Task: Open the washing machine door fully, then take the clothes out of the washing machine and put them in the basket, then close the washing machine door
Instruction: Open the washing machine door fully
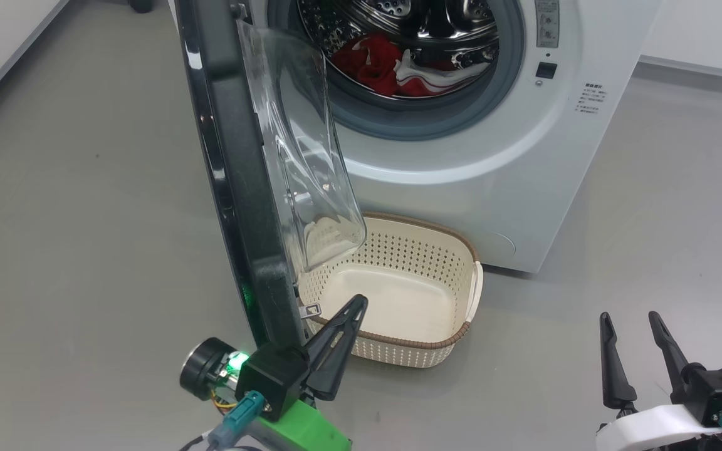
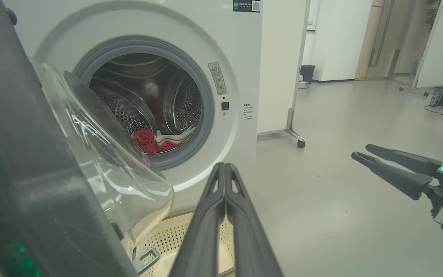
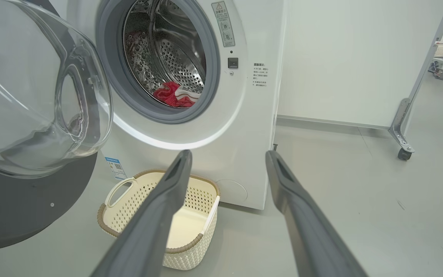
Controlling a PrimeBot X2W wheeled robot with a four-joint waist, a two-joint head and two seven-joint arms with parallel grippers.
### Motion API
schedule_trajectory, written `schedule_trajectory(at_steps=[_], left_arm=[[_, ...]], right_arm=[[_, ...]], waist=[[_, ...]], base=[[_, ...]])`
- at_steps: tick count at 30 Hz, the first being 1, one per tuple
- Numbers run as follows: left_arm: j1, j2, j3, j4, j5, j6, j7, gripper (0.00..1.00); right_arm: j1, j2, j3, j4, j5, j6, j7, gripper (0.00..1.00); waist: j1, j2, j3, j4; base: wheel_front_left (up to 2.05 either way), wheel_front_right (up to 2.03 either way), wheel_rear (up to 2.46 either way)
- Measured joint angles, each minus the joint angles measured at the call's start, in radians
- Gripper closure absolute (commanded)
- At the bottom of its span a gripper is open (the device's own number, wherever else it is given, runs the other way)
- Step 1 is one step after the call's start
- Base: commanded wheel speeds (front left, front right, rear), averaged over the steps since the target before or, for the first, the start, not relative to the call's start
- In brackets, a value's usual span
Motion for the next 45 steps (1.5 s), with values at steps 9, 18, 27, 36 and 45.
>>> schedule_trajectory(at_steps=[9,18,27,36,45], left_arm=[[0.0,0.008,0.053,0.042,0.005,0.037,0.001,1.0],[0.0,0.011,0.095,0.075,0.004,0.062,0.0,1.0],[0.0,0.011,0.116,0.092,0.003,0.067,-0.009,1.0],[0.0,0.01,0.123,0.102,0.003,0.075,-0.02,1.0],[0.003,0.01,0.152,0.11,0.003,0.088,-0.029,1.0]], right_arm=[[0.0,0.004,-0.017,0.0,0.0,0.01,0.0,0.0],[-0.001,0.01,-0.024,0.001,-0.004,0.021,0.0,0.0],[-0.002,0.012,-0.04,0.003,-0.005,0.025,0.0,0.0],[-0.001,0.013,-0.06,0.007,-0.006,0.034,0.0,0.0],[-0.001,0.016,-0.064,0.007,-0.007,0.041,0.0,0.0]], waist=[[0.0,0.0,0.011,0.003],[0.0,0.0,0.019,0.008],[0.0,0.0,0.022,0.012],[0.0,0.0,0.02,0.034],[0.0,0.0,0.019,0.07]], base=[[0.0,0.0,0.0],[0.0,0.0,0.0],[0.0,0.0,0.0],[0.0,0.0,0.0],[0.0,0.0,0.0]])
